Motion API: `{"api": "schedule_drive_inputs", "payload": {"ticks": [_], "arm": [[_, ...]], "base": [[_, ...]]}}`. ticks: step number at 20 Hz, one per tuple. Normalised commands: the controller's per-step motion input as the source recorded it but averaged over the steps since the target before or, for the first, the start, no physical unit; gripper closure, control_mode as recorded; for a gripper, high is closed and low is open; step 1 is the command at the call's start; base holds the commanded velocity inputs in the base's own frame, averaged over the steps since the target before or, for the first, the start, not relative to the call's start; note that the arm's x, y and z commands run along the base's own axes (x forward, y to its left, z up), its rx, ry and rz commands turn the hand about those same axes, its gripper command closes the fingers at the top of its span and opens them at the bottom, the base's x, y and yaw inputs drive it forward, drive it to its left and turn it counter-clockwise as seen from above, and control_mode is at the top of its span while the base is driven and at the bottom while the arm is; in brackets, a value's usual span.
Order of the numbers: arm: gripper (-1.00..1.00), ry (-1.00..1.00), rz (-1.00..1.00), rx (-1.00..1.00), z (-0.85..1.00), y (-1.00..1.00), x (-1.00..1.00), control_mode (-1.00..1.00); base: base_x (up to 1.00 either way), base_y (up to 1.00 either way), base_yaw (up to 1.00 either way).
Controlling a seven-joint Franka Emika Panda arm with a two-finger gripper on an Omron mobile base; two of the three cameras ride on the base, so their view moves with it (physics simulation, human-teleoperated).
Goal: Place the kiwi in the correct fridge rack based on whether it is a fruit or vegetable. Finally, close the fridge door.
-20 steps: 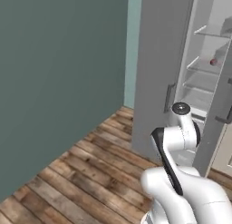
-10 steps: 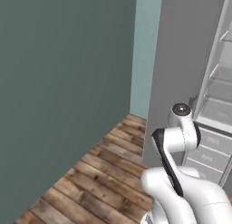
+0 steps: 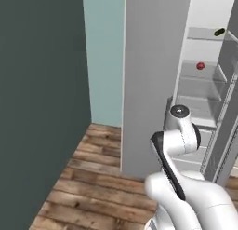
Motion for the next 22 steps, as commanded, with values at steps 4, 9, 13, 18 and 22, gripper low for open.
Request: {"api": "schedule_drive_inputs", "payload": {"ticks": [4, 9, 13, 18, 22], "arm": [[1.0, 0.0, 0.0, 0.0, 0.0, 0.0, 0.0, 1.0], [1.0, 0.0, 0.0, 0.0, 0.0, 0.0, 0.0, 1.0], [1.0, 0.0, 0.0, 0.0, 0.0, 0.0, 0.0, 1.0], [1.0, 0.0, 0.0, 0.0, 0.0, 0.0, 0.0, 1.0], [1.0, 0.0, 0.0, 0.0, 0.0, 0.0, 0.0, 1.0]], "base": [[0.55, 0.38, -0.49], [0.63, 0.36, -0.46], [0.6, 0.32, -0.44], [0.54, 0.17, -0.41], [0.52, 0.08, -0.3]]}}
